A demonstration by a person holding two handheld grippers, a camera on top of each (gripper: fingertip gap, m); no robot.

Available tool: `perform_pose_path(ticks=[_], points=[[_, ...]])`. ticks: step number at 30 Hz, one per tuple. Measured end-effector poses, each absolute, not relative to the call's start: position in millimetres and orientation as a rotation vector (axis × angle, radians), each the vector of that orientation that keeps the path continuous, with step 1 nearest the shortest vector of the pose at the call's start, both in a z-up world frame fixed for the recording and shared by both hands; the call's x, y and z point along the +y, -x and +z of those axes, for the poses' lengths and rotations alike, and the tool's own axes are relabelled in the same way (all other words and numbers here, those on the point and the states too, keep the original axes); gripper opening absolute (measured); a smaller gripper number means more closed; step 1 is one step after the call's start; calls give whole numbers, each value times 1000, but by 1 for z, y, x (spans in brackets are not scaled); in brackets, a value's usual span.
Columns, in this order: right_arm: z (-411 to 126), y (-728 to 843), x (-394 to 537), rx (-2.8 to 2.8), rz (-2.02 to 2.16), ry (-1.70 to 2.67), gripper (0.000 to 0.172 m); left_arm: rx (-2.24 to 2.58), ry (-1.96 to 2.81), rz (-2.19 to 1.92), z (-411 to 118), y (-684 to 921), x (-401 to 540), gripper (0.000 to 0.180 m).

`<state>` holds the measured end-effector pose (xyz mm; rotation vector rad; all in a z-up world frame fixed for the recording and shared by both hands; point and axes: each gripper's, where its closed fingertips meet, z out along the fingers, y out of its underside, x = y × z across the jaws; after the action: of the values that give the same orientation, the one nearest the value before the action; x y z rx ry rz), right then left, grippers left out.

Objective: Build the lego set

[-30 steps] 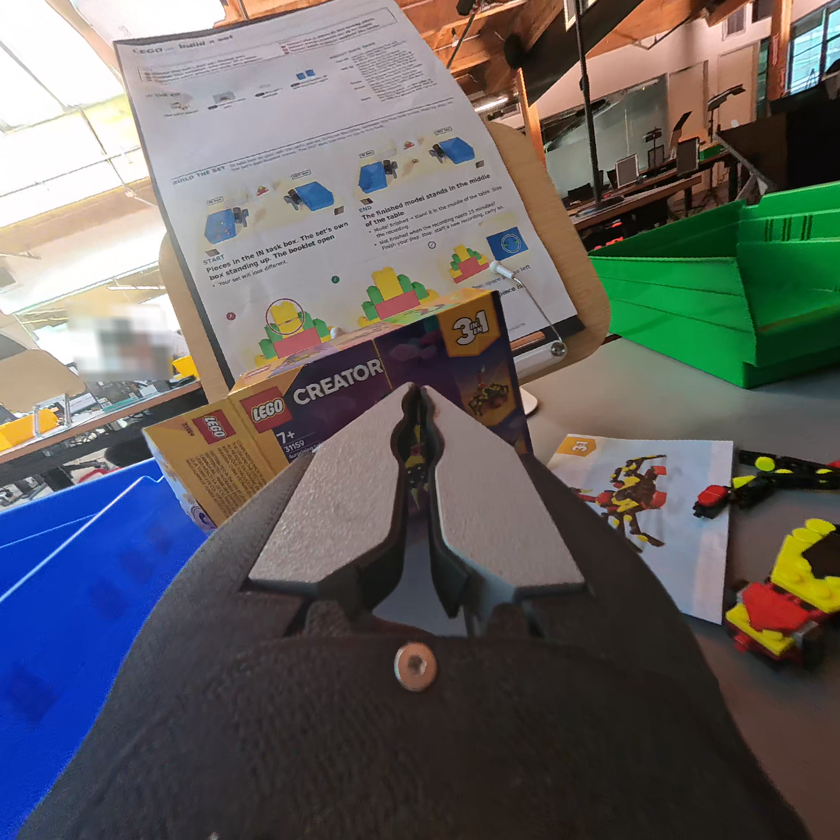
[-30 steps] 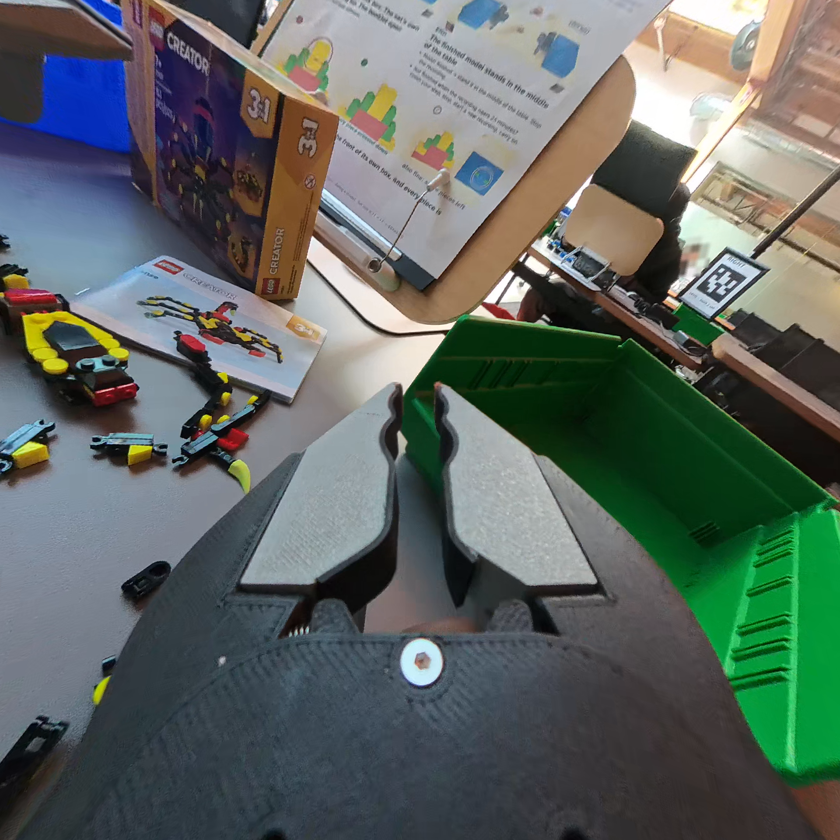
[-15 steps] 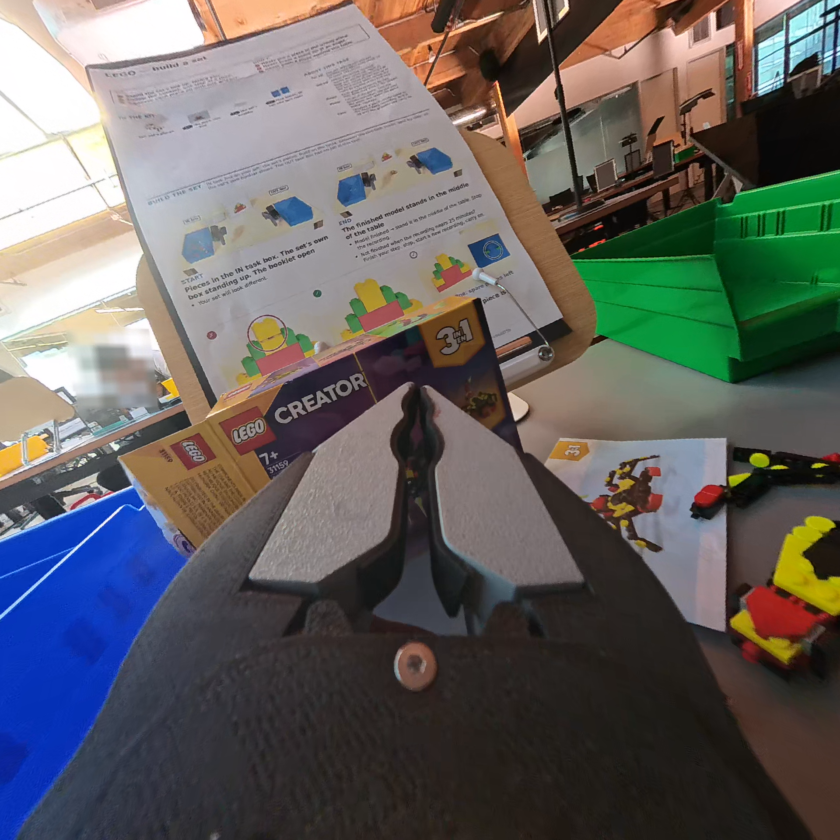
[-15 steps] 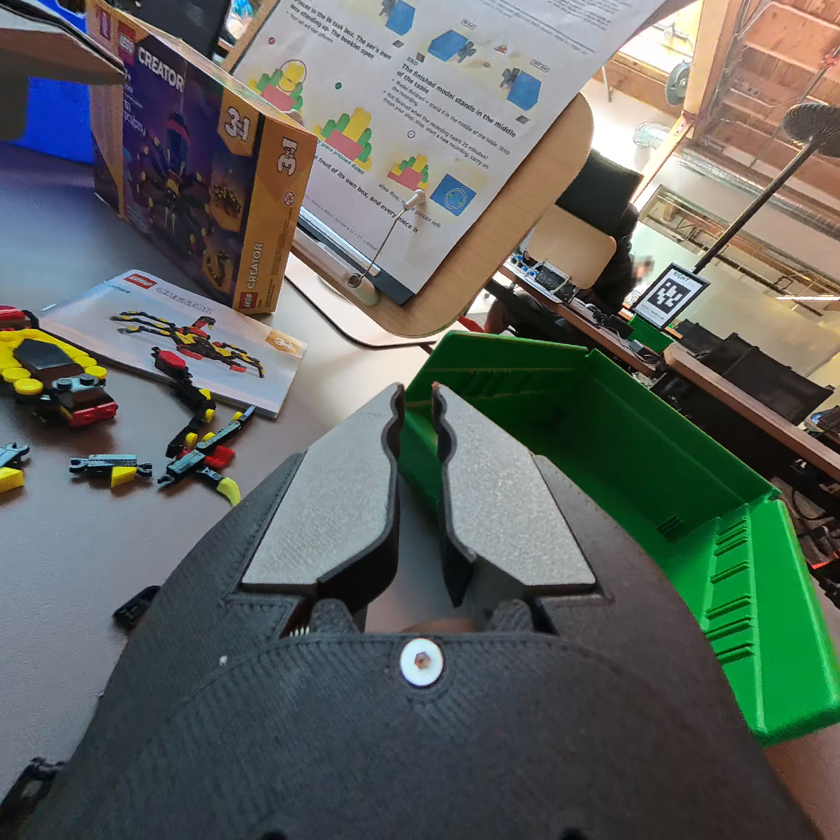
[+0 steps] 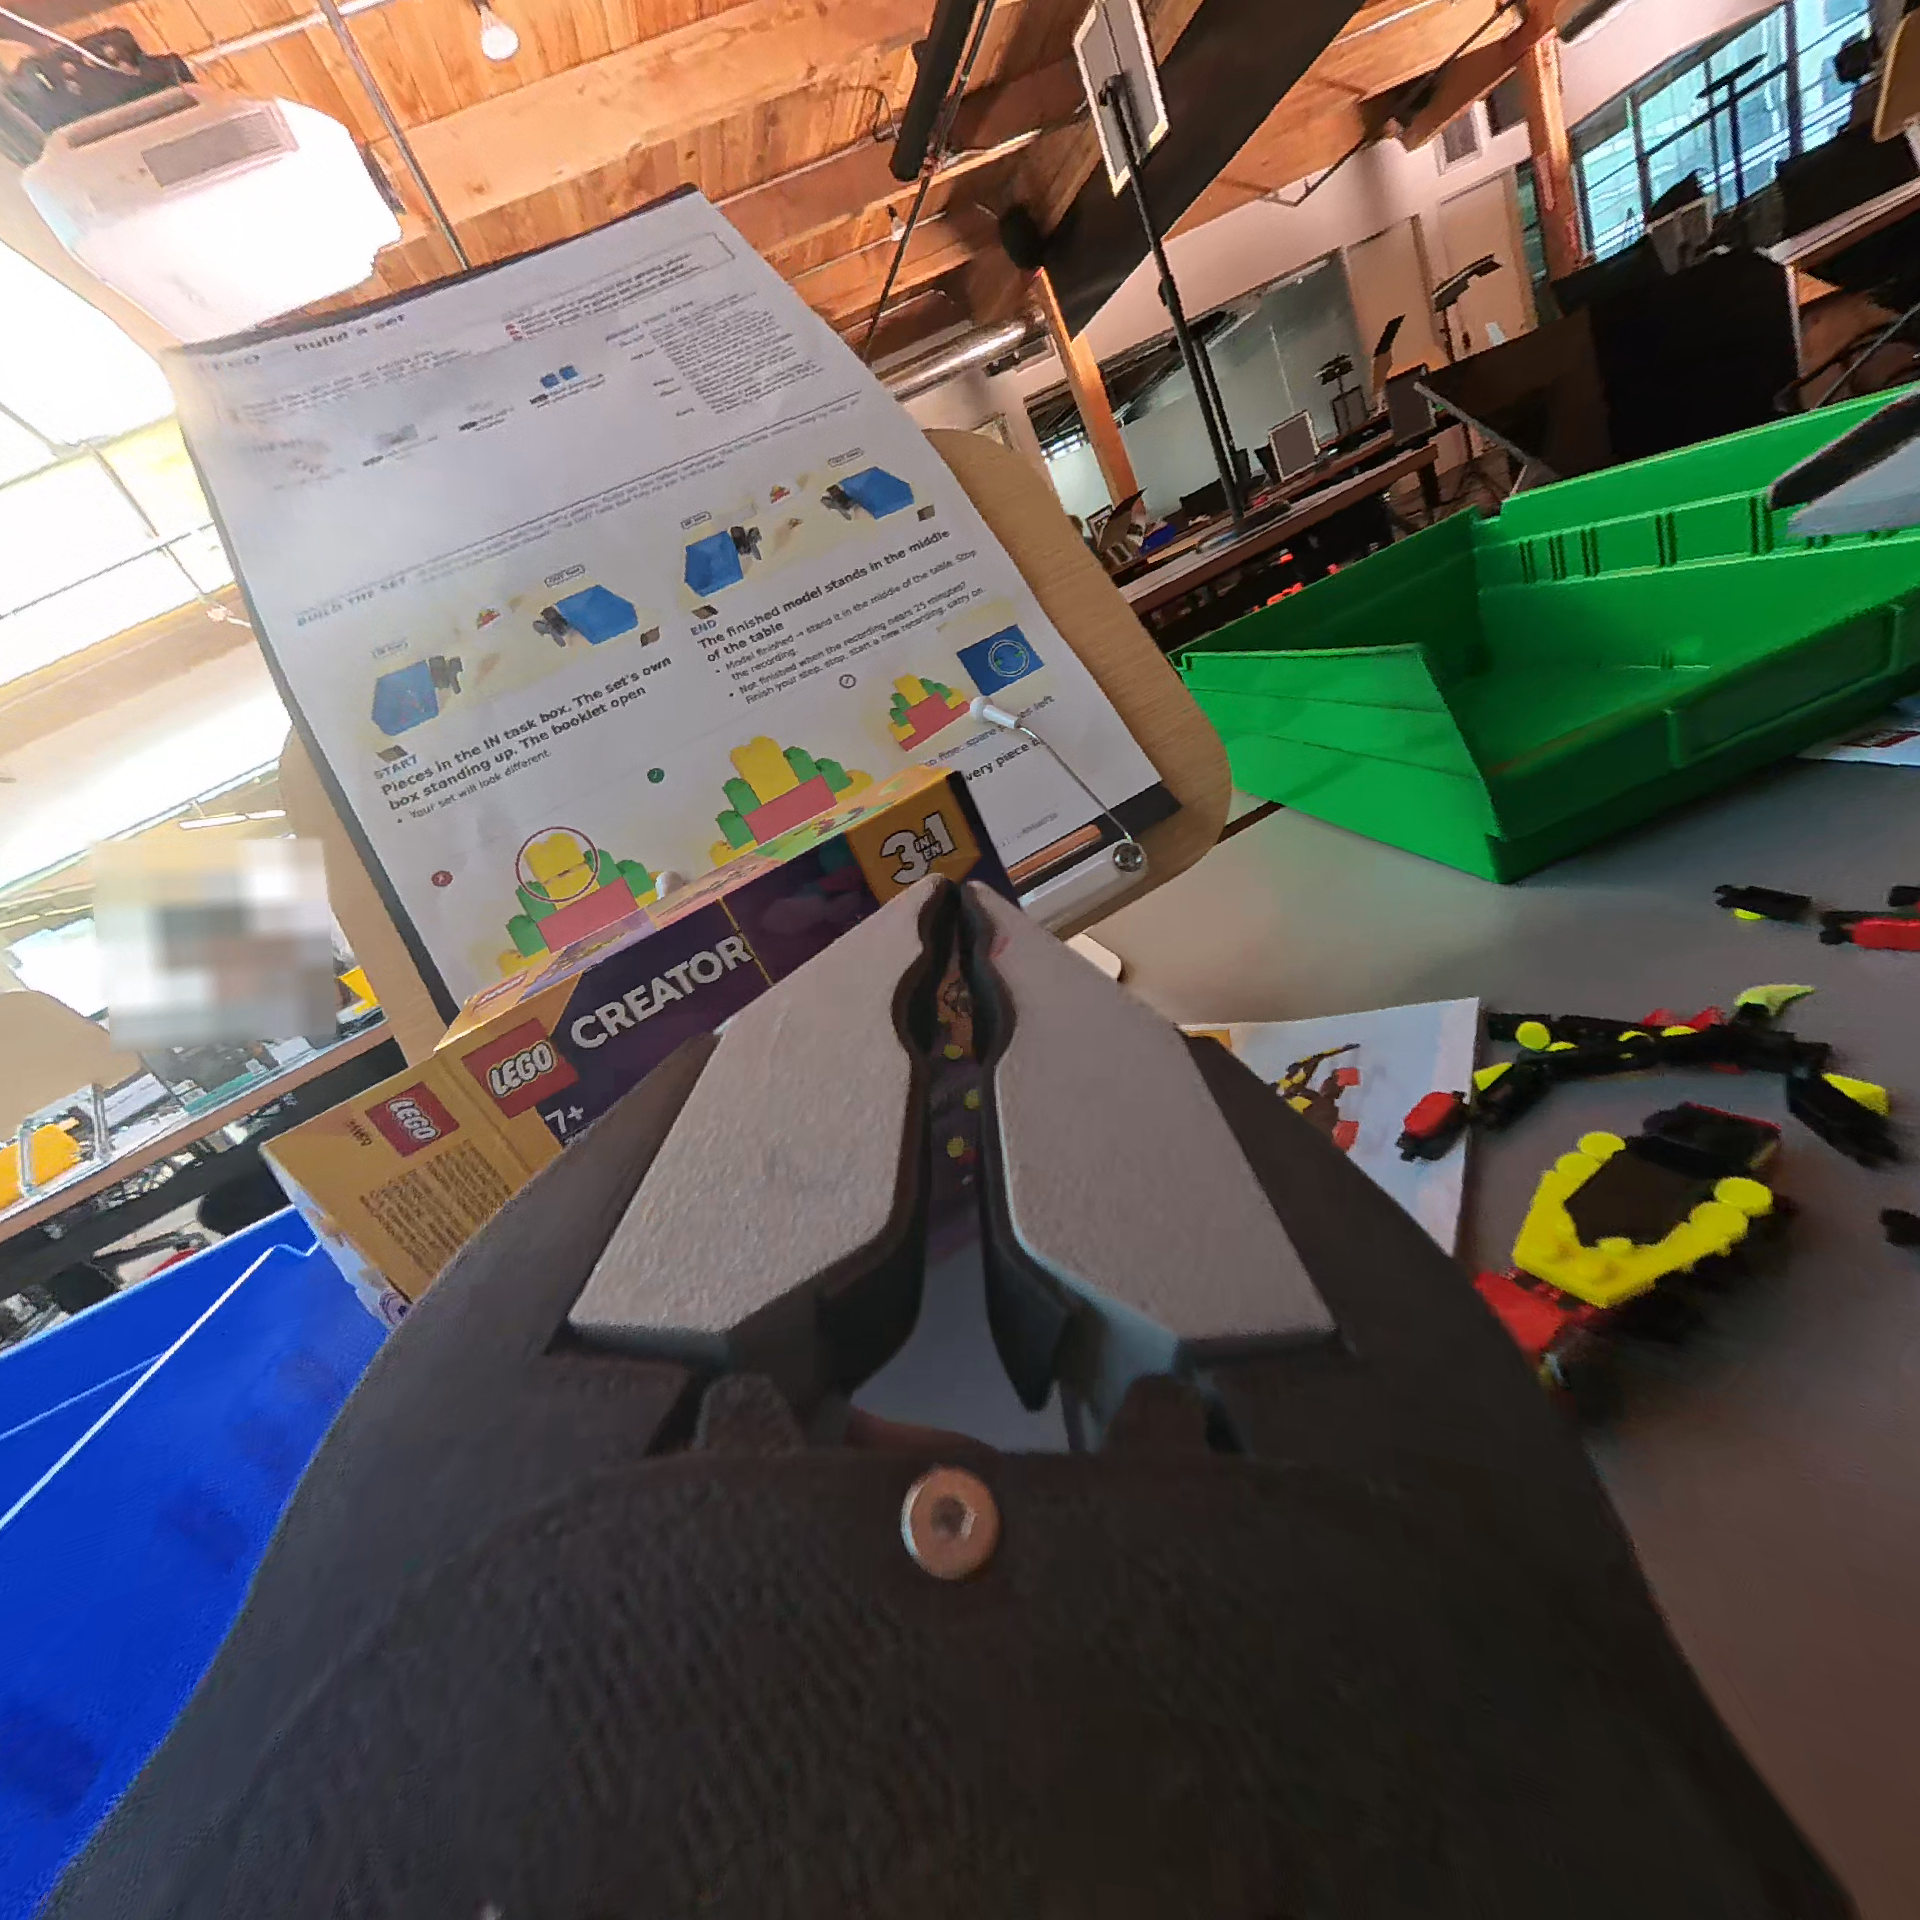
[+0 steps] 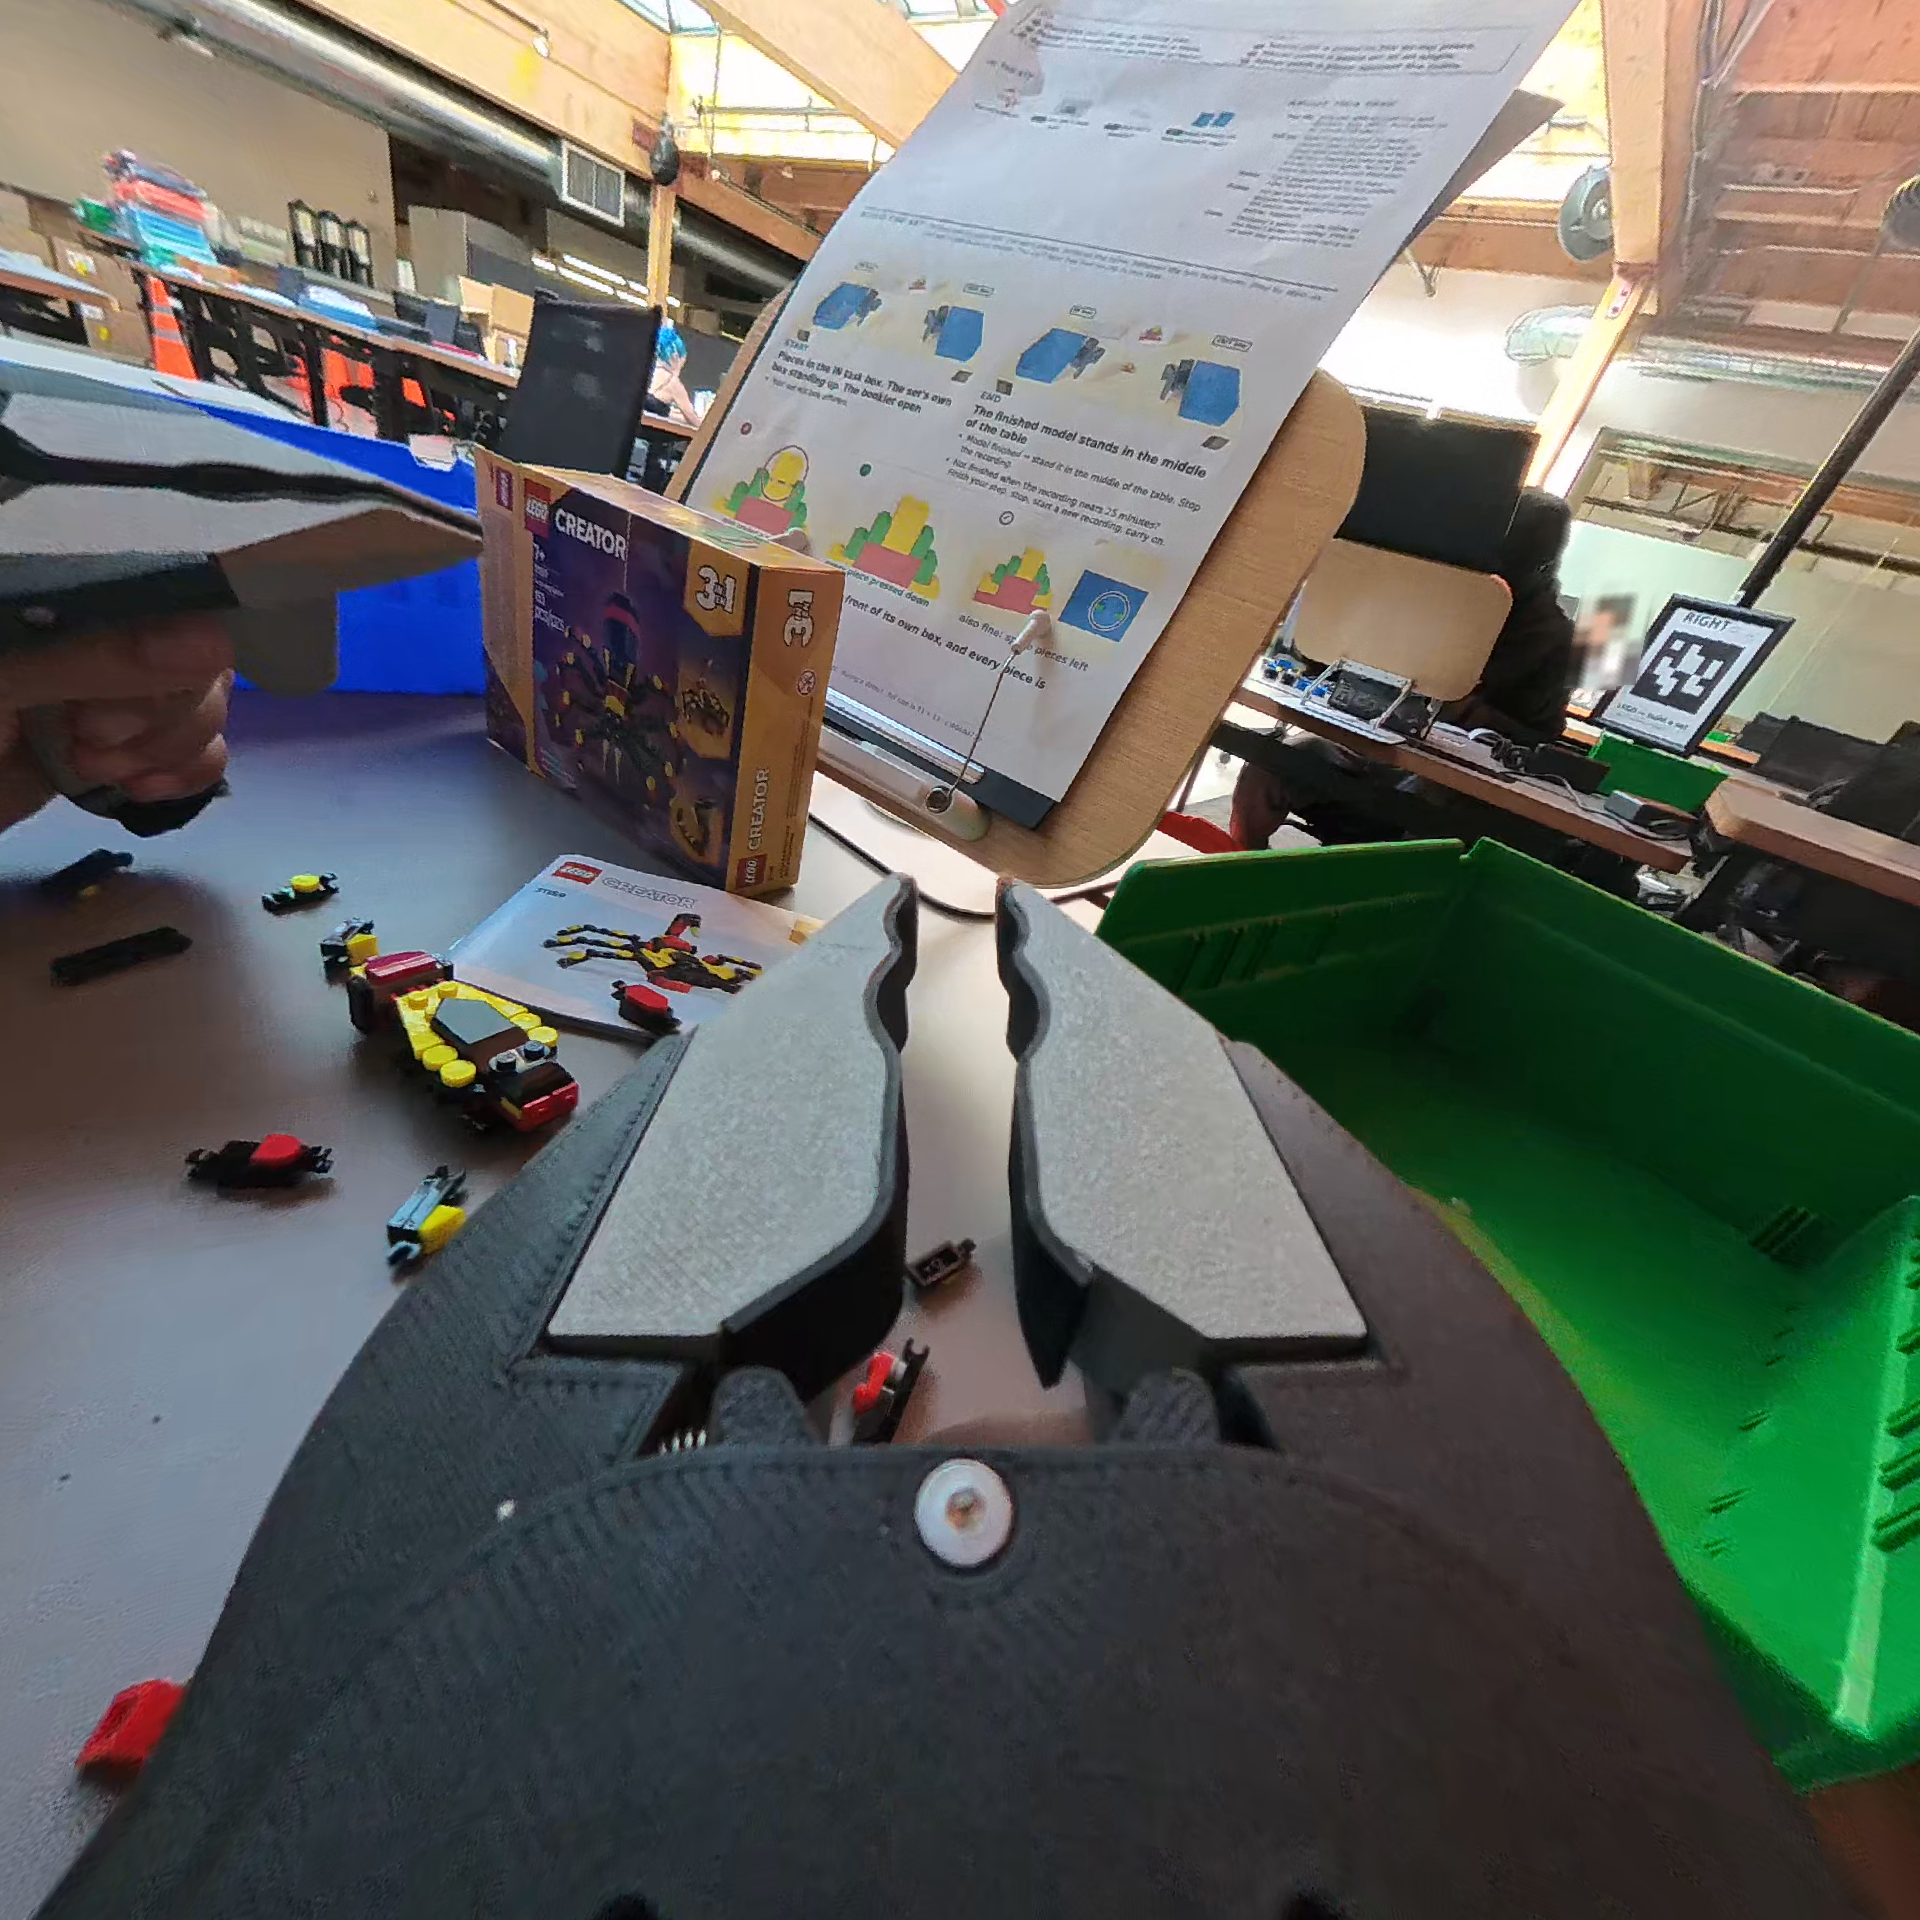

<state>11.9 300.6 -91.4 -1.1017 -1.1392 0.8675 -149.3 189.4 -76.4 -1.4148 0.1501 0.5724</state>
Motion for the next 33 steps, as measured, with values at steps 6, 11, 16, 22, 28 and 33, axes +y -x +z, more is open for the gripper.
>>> perform_pose_path(ticks=[6, 11, 16, 22, 28, 33], points=[[-85, -23, 300, -1099, 893, 1105, 12, 154, 1442, 546, -80, 146, 192, 0], [-99, -14, 295, -1179, 915, 1143, 15, 200, 1484, 510, -90, 136, 198, 0], [-112, -5, 281, -1289, 931, 1149, 17, 262, 1479, 504, -89, 123, 200, 0], [-122, 0, 266, -1400, 937, 1136, 15, 292, 1495, 524, -93, 120, 202, 0], [-141, 4, 246, -1589, 924, 1132, 16, 397, 1499, 542, -99, 102, 205, 0], [-150, 5, 237, -1670, 861, 1093, 16, 427, 1497, 561, -101, 99, 206, 0]])
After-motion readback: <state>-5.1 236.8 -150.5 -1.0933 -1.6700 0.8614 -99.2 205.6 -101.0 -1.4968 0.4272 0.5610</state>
